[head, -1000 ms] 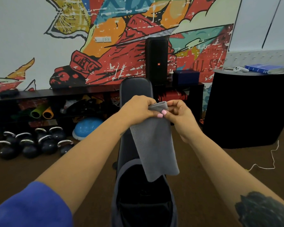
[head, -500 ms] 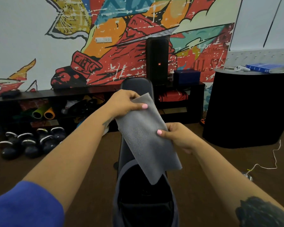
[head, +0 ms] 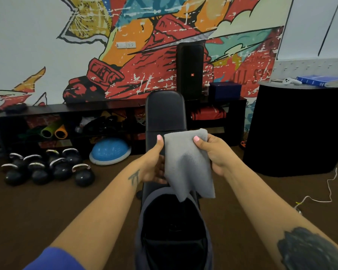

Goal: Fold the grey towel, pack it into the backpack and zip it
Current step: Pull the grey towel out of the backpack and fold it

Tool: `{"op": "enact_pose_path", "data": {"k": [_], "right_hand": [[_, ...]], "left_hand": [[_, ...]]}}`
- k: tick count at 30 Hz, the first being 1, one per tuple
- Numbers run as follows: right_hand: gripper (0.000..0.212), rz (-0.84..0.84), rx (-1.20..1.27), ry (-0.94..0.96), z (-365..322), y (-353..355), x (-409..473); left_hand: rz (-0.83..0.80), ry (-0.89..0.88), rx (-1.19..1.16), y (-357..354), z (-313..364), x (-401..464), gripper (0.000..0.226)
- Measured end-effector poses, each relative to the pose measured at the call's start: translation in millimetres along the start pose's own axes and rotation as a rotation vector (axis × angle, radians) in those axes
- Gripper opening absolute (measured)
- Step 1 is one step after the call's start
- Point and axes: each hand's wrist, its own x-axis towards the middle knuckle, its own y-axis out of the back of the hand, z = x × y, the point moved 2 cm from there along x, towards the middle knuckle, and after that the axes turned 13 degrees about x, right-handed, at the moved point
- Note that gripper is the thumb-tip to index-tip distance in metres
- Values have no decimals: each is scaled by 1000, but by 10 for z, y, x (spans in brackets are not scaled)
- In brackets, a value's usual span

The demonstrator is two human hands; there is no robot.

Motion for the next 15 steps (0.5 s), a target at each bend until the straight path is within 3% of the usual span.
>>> {"op": "enact_pose_path", "data": {"k": [3, 5, 7, 12, 15], "right_hand": [[11, 42, 34, 17, 0, 31, 12], [11, 87, 16, 35, -13, 66, 5], [18, 163, -50, 58, -12, 122, 13], [43, 398, -290, 147, -23, 211, 75], [63, 353, -224, 131, -55, 209, 87]], "left_hand": [[-40, -166, -104, -73, 111, -41, 64], [60, -227, -167, -56, 164, -21, 37], [142, -271, -138, -18, 199, 8, 26], [330, -340, -25, -19, 247, 53, 22], [484, -374, 44, 24, 258, 92, 46]]}}
